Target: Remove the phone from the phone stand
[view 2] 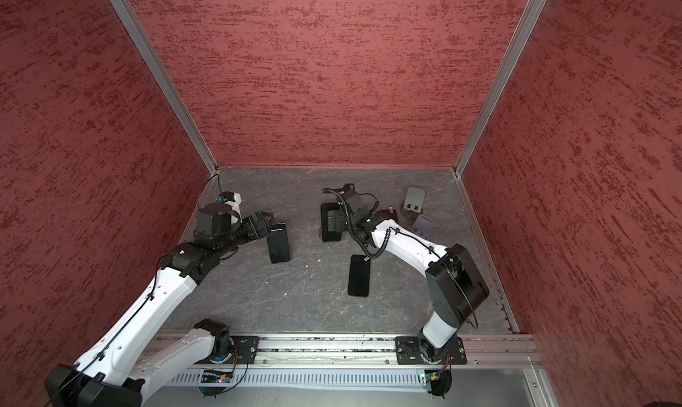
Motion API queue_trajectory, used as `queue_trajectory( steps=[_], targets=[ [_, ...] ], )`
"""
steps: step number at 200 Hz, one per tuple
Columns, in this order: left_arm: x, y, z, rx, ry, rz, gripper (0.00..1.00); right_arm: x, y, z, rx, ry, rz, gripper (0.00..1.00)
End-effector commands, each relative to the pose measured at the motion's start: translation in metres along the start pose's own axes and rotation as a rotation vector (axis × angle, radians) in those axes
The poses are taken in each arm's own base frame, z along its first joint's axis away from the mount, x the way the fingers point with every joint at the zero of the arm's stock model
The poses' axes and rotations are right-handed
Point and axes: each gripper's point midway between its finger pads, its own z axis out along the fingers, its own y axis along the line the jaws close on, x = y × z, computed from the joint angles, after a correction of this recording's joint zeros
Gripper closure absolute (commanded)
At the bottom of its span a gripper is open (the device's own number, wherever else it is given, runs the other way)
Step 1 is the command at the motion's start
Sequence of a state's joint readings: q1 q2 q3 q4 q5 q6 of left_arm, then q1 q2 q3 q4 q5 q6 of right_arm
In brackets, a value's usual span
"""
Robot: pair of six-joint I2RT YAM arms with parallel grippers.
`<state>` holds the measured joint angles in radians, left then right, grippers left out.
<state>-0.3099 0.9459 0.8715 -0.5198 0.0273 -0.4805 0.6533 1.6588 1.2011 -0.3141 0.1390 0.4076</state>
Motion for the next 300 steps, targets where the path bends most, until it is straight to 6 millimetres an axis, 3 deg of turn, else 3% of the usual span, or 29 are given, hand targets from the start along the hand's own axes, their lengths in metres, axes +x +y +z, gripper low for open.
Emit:
queue_trajectory(
  steps=[1, 60, 122, 221, 300],
  targets=[
    [0.007, -0.019, -0.002, 0.091, 0.020, 0.056, 0.00, -0.011, 0.009, 0.004, 0.007, -0.036, 0.005, 0.01],
    [0.018, -0.031, -0.004, 0.138, 0.042, 0.091, 0.00, -0.004, 0.022, 0.028, 0.001, -0.018, -0.015, 0.01],
    [0.026, -0.025, -0.005, 0.134, 0.042, 0.091, 0.00, 0.006, 0.030, 0.050, 0.021, 0.009, -0.026, 0.01],
    [0.033, -0.019, -0.002, 0.126, 0.053, 0.095, 0.00, 0.009, 0.030, 0.066, 0.073, 0.008, -0.010, 0.01],
    [0.042, -0.011, 0.005, 0.103, 0.072, 0.103, 0.00, 0.014, 0.031, 0.072, 0.094, 0.018, 0.000, 0.15]
  ],
)
